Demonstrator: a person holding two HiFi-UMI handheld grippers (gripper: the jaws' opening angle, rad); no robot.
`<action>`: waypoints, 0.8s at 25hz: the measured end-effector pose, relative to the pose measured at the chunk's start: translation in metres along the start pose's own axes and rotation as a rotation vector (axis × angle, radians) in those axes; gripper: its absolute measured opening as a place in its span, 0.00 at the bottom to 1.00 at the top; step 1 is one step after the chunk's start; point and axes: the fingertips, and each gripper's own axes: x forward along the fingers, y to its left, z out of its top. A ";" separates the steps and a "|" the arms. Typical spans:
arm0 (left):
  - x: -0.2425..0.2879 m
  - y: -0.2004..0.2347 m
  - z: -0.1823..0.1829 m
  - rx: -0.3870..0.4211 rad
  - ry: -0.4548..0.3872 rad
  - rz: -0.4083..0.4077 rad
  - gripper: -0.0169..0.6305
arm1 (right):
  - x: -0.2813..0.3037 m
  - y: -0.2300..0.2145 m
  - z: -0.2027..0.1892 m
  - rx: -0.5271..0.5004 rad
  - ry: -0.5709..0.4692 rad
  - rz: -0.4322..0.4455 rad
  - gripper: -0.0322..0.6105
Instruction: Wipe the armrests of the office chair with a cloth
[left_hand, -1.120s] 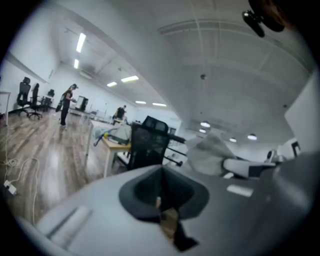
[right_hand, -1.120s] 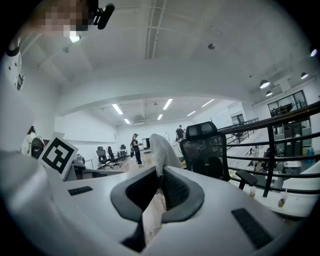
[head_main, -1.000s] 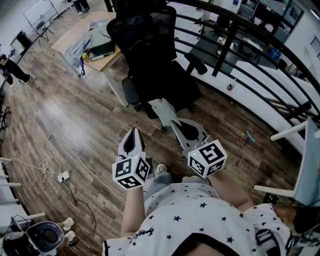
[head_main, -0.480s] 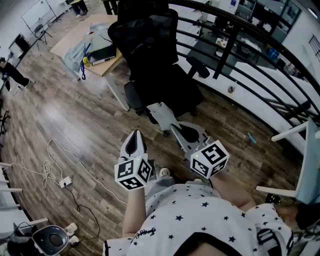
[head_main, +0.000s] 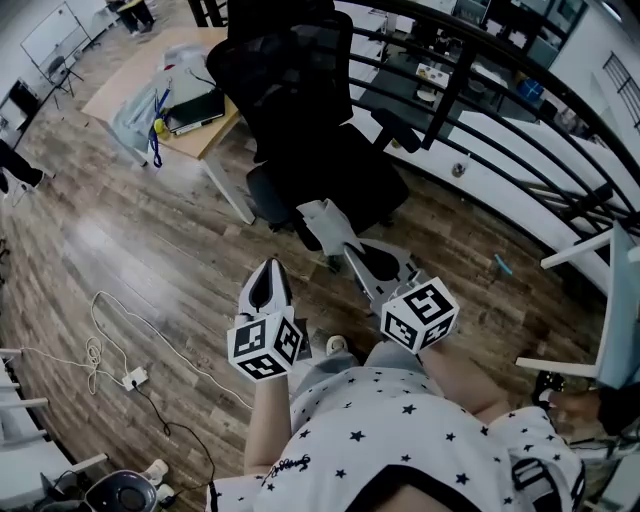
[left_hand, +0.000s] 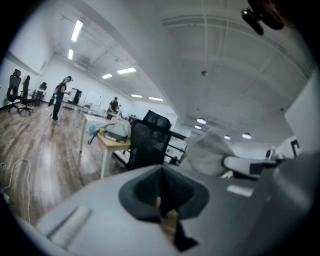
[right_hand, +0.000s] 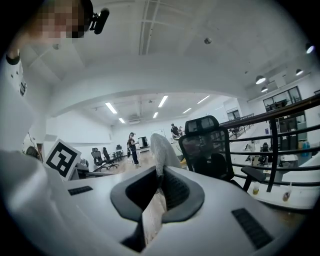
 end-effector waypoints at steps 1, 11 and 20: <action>0.003 0.005 0.001 0.000 0.003 -0.001 0.04 | 0.005 0.000 0.000 -0.001 0.002 -0.003 0.09; 0.029 0.033 0.000 -0.025 0.054 -0.008 0.04 | 0.034 -0.011 -0.004 0.010 0.041 -0.042 0.09; 0.065 0.060 0.006 -0.047 0.060 0.020 0.04 | 0.077 -0.043 -0.009 0.004 0.097 -0.049 0.09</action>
